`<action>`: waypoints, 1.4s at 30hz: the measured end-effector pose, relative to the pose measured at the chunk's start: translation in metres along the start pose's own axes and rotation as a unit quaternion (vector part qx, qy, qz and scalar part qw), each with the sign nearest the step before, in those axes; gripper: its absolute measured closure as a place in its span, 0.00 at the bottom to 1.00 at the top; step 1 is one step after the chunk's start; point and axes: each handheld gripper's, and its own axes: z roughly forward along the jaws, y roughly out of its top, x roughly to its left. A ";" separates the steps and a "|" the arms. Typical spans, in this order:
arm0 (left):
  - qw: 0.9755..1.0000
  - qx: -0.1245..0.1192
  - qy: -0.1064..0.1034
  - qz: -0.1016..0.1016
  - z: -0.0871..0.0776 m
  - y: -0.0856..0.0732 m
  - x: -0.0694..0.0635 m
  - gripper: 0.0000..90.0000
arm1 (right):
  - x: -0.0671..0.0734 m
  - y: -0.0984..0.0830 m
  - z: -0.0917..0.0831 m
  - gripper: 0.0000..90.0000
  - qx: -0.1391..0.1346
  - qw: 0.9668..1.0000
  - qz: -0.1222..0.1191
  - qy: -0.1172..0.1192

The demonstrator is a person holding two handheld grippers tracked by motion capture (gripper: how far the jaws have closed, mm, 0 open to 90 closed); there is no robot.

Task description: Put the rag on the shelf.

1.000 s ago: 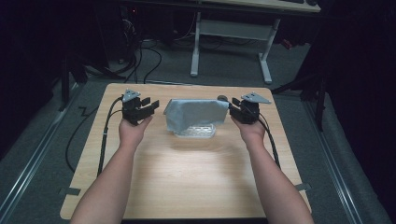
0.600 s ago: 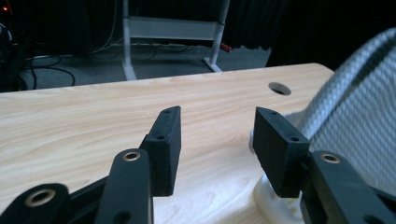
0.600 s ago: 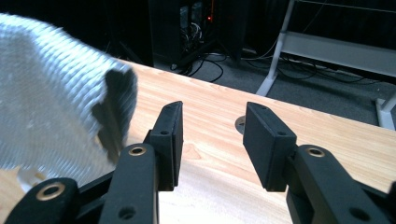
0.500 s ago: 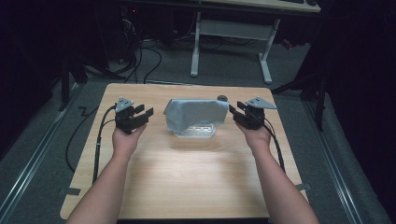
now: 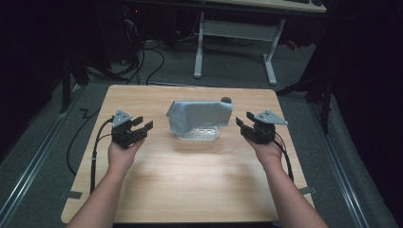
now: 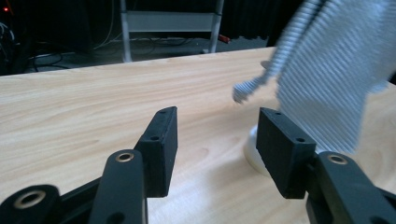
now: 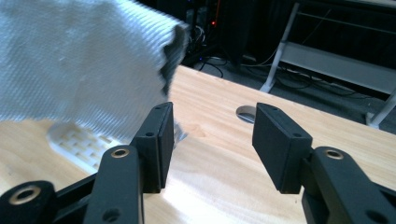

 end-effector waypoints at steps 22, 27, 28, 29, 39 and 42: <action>0.996 0.075 -0.030 0.021 -0.041 -0.075 -0.054 0.49 | 0.047 -0.071 -0.060 0.40 0.051 0.998 -0.031 0.028; 0.990 0.131 -0.044 0.012 -0.024 -0.085 -0.089 0.49 | 0.059 -0.086 -0.062 0.39 0.076 0.996 -0.023 0.031; 0.990 0.130 -0.047 0.016 -0.022 -0.088 -0.097 0.48 | 0.060 -0.088 -0.062 0.39 0.081 0.996 -0.021 0.031; 0.990 0.128 -0.054 0.012 -0.020 -0.093 -0.105 0.48 | 0.062 -0.092 -0.062 0.38 0.089 0.996 -0.021 0.025; 0.986 0.143 -0.080 0.014 -0.019 -0.091 -0.094 0.47 | 0.064 -0.111 -0.064 0.40 0.101 0.994 0.001 0.031; 0.987 0.139 -0.076 0.010 -0.022 -0.091 -0.091 0.47 | 0.065 -0.112 -0.062 0.40 0.104 0.994 -0.007 0.029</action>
